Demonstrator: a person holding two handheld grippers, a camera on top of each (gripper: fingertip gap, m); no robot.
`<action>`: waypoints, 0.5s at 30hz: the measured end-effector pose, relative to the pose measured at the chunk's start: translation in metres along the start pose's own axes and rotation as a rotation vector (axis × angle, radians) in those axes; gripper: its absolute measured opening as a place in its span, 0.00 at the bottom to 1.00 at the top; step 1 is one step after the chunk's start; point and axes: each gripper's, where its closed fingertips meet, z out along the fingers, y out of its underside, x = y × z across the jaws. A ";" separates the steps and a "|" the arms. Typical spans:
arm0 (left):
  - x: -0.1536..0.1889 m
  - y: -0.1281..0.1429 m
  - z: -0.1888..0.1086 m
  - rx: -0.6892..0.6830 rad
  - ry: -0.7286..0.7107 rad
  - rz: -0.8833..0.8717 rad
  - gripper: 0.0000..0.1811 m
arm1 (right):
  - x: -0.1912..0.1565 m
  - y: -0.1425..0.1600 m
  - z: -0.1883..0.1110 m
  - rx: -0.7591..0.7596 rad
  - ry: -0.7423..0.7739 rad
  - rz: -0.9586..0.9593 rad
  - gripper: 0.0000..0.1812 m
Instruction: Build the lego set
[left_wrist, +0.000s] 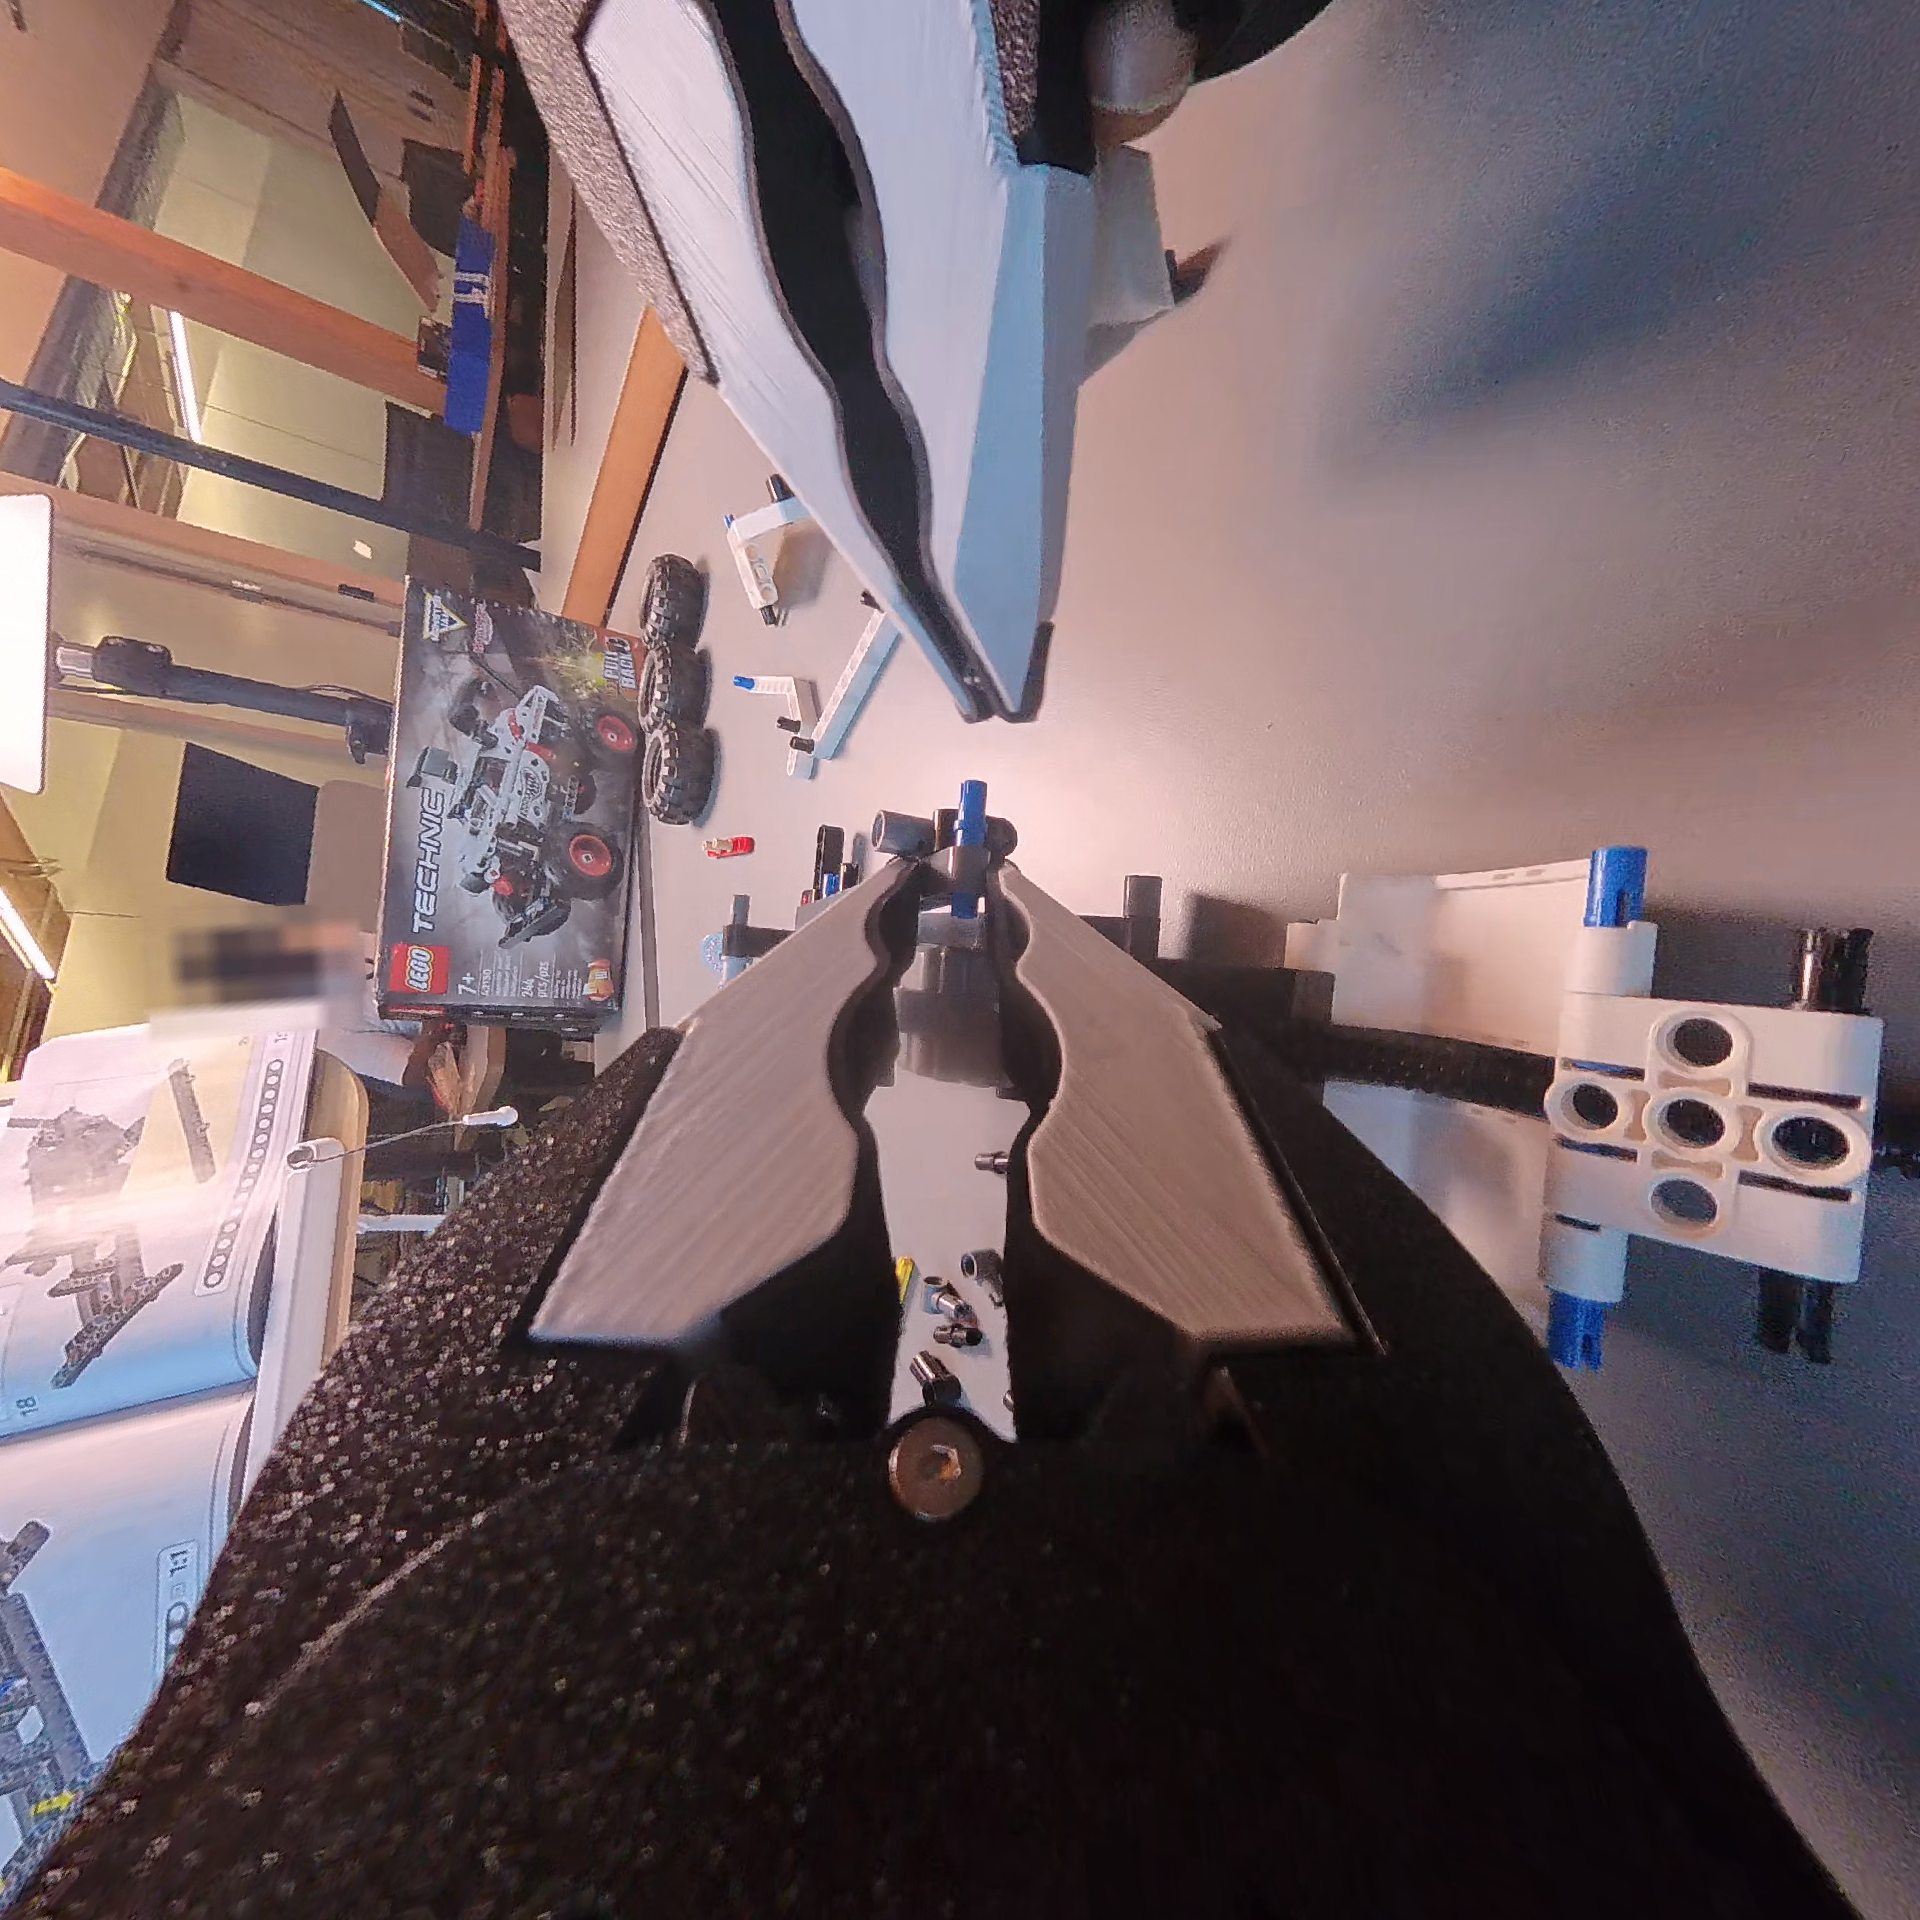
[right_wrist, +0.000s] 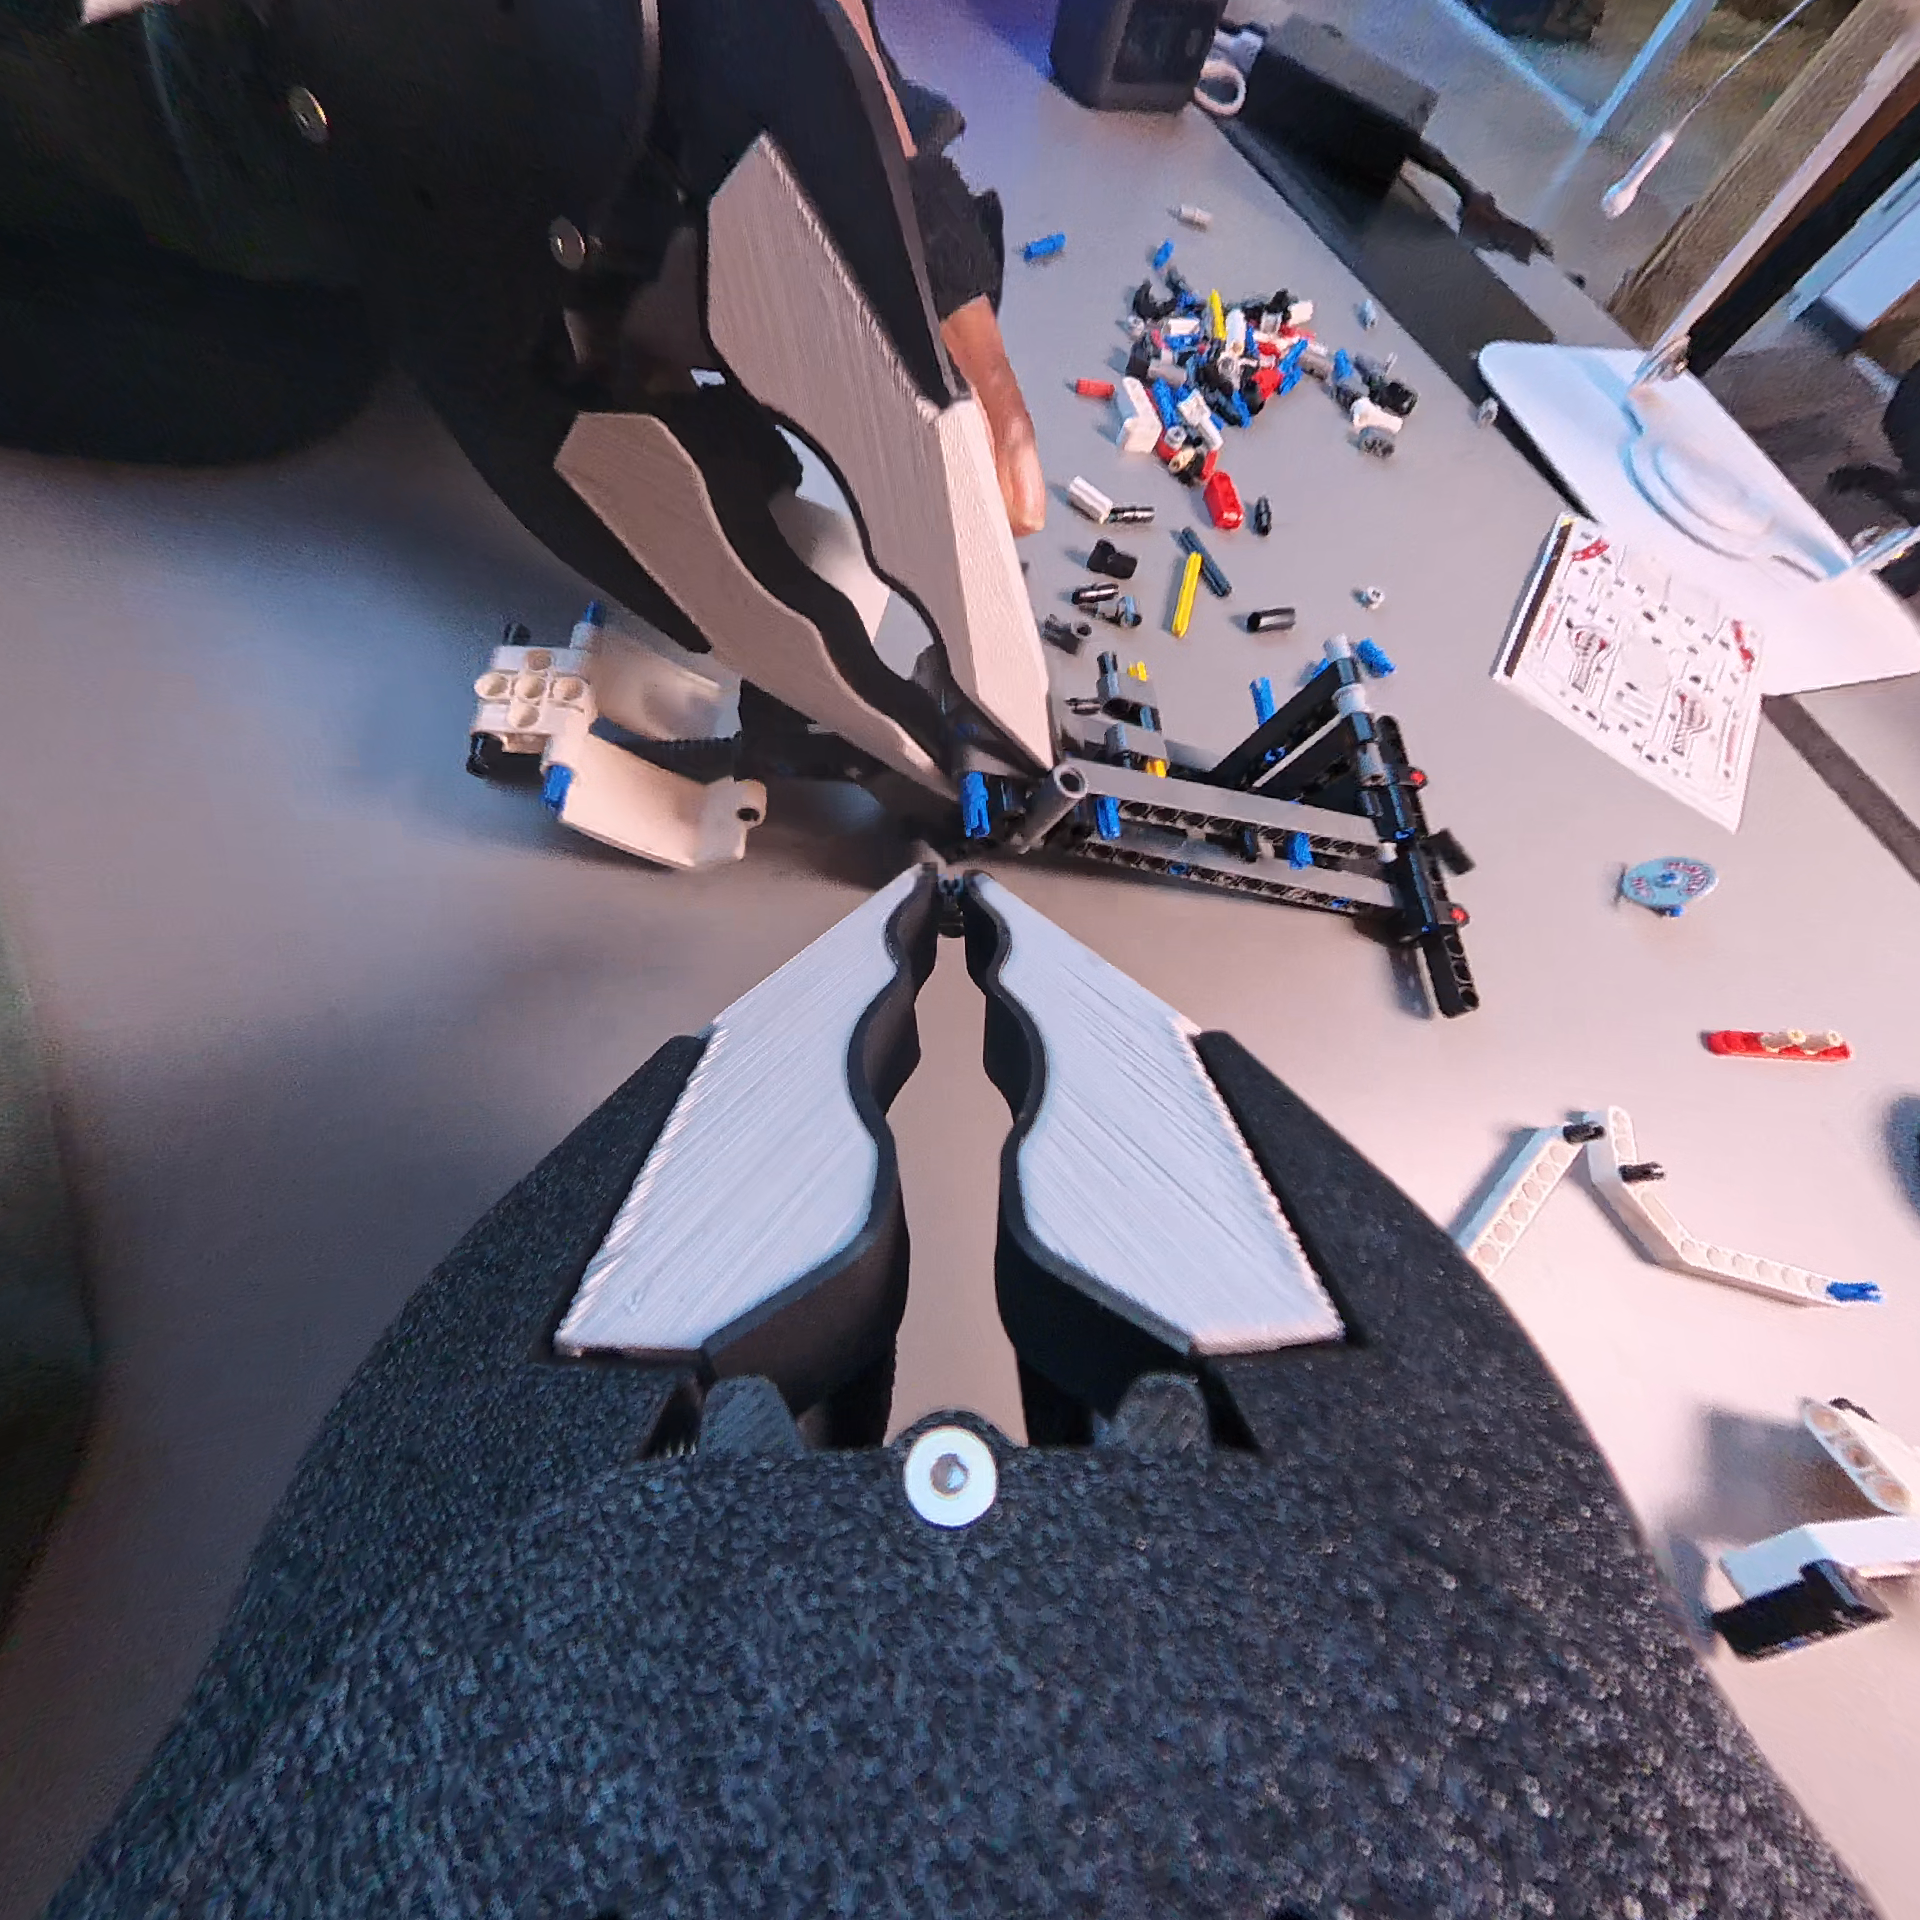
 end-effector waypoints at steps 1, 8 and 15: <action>0.000 0.001 0.000 -0.004 0.001 -0.002 0.07 | 0.003 -0.001 0.000 0.000 0.013 -0.006 0.02; 0.001 0.003 0.000 -0.007 0.007 -0.023 0.07 | 0.006 0.036 0.014 -0.187 0.037 -0.158 0.11; -0.002 0.004 -0.001 0.005 -0.002 -0.048 0.07 | 0.005 -0.010 0.010 0.027 0.118 -0.313 0.11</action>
